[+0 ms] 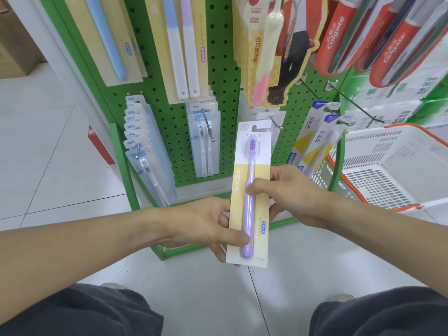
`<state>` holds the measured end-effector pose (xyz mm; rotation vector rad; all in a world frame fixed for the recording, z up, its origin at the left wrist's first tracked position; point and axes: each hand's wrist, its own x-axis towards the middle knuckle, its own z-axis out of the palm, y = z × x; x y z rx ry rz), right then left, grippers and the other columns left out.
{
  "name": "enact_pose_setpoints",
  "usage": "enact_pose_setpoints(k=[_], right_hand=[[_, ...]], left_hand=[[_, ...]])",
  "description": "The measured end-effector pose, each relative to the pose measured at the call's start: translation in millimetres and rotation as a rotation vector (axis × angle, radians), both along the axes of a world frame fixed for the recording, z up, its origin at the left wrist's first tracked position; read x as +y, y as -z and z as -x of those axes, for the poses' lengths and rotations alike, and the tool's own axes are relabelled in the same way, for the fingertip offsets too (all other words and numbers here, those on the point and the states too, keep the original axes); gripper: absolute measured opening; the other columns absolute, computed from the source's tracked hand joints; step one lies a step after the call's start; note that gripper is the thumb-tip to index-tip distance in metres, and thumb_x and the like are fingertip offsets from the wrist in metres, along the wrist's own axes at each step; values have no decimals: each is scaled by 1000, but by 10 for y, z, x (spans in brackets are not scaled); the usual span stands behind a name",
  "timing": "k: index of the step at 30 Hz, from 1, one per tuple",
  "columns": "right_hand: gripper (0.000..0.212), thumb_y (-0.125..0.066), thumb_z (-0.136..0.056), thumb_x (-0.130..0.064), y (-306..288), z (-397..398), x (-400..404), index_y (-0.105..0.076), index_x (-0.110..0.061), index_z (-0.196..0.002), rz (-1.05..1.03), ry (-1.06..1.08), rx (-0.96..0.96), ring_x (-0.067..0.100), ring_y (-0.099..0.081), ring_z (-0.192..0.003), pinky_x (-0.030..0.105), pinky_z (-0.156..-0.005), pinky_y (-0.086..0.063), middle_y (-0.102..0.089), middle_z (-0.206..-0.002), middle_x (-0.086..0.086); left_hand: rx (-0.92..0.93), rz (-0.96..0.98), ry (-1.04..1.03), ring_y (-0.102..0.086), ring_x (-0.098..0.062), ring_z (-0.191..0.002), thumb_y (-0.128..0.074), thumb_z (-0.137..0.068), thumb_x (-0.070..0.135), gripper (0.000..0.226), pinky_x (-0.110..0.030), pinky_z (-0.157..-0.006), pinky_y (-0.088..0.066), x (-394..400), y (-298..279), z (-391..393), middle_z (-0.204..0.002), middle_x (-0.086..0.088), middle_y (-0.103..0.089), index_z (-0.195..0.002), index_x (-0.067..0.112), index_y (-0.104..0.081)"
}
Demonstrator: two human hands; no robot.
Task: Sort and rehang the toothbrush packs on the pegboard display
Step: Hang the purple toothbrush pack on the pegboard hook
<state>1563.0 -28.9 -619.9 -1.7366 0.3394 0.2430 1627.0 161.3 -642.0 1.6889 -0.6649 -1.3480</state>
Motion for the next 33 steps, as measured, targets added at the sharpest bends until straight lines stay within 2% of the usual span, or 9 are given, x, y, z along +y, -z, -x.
enact_pose_setpoints(k=[9,13,16,20,23,25,28,30,33], right_hand=[[19,-70,-93,-8,37,4,-21,-72,4,-109,-89,-61,20,23,-76,-79,31,-57,-61,-78,-94,15],[21,-69,-95,-8,91,27,17,-69,5,-112,16,-83,2,25,-76,-80,34,-60,-63,-75,-103,22],[23,-70,-94,-4,178,61,101,-65,4,-114,87,-145,30,36,-74,-90,44,-64,-65,-67,-111,27],[32,-69,-96,-9,175,94,219,-57,-5,-125,-28,-278,144,28,-74,-91,36,-69,-64,-66,-117,23],[38,-66,-96,-4,145,116,194,-54,-25,-125,-119,-319,227,27,-73,-98,38,-82,-63,-65,-118,16],[44,-72,-92,-4,202,92,147,-50,-20,-126,-38,-219,214,22,-73,-99,42,-89,-61,-68,-108,6],[56,-81,-83,-3,265,17,67,-47,-10,-127,-10,-78,162,19,-76,-84,39,-73,-65,-75,-85,-4],[54,-83,-81,-4,238,-13,32,-50,-9,-124,10,-83,149,18,-73,-69,29,-52,-57,-75,-76,-5],[45,-83,-82,-6,216,-46,-8,-57,-4,-119,49,-141,120,16,-67,-63,23,-43,-44,-72,-73,0]], left_hand=[[-130,-82,-5,-72,-30,-91,-80,-83,6,57,-47,-85,-57,66,-3,32,-111,-15,-72,-128,16,-46],[-516,-282,39,-69,-9,-101,-84,-80,39,87,-32,-84,-59,51,-96,120,-120,11,-56,-146,35,-27],[-600,-249,11,-62,3,-99,-72,-87,49,79,-15,-82,-52,5,-161,234,-114,22,-51,-148,36,-24],[-524,-203,9,-60,13,-84,-68,-91,47,42,-4,-64,-44,11,-135,267,-106,21,-59,-122,37,-40],[-435,-260,-76,-66,-12,-101,-62,-98,26,29,-25,-85,-58,56,-64,196,-114,0,-64,-123,25,-49],[-249,-209,-137,-69,-19,-104,-53,-98,-1,39,-40,-86,-61,84,-37,170,-113,-1,-69,-126,26,-53],[-62,-140,-118,-72,-19,-107,-49,-96,-12,52,-45,-88,-61,95,-50,140,-116,-1,-74,-128,28,-58],[27,-125,-152,-73,-20,-105,-53,-98,-7,39,-42,-88,-61,74,-71,121,-115,-3,-76,-124,20,-63],[35,-85,-284,-76,-21,-96,-62,-99,12,20,-36,-80,-63,36,-111,109,-104,-4,-79,-118,13,-68]])
